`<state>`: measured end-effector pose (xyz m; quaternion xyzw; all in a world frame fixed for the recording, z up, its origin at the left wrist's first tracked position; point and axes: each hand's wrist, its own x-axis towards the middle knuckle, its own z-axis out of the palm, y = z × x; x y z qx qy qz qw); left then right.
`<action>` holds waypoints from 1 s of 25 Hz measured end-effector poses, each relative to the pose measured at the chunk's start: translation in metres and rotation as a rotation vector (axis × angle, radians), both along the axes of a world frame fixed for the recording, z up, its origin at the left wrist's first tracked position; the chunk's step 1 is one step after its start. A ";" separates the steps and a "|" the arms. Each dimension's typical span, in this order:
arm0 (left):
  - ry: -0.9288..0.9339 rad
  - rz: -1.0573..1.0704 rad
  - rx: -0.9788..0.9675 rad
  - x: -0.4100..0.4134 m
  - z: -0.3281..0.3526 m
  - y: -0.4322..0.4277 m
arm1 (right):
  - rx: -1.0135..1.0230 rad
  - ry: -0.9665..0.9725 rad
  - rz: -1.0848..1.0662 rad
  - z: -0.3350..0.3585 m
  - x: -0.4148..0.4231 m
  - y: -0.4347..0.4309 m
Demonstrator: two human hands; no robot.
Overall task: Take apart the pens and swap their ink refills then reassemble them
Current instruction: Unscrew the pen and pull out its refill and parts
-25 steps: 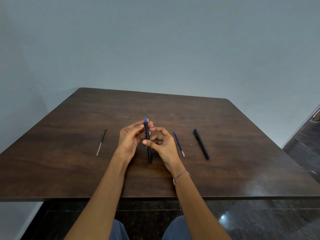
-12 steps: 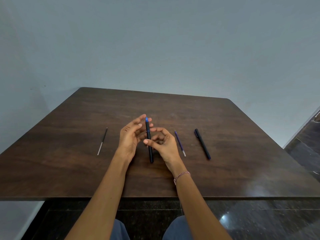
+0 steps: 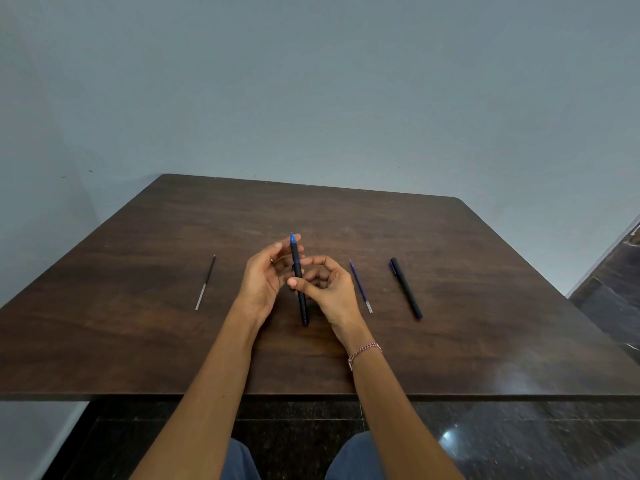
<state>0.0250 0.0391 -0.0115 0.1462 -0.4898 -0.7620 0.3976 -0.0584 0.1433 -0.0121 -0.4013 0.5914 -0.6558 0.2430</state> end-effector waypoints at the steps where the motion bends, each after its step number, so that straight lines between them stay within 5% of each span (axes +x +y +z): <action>1: -0.008 -0.009 -0.001 0.000 0.001 0.001 | -0.001 0.000 0.001 0.000 0.000 0.000; 25: -0.099 0.099 0.008 0.003 0.005 0.004 | 0.023 0.026 0.031 -0.002 0.000 0.000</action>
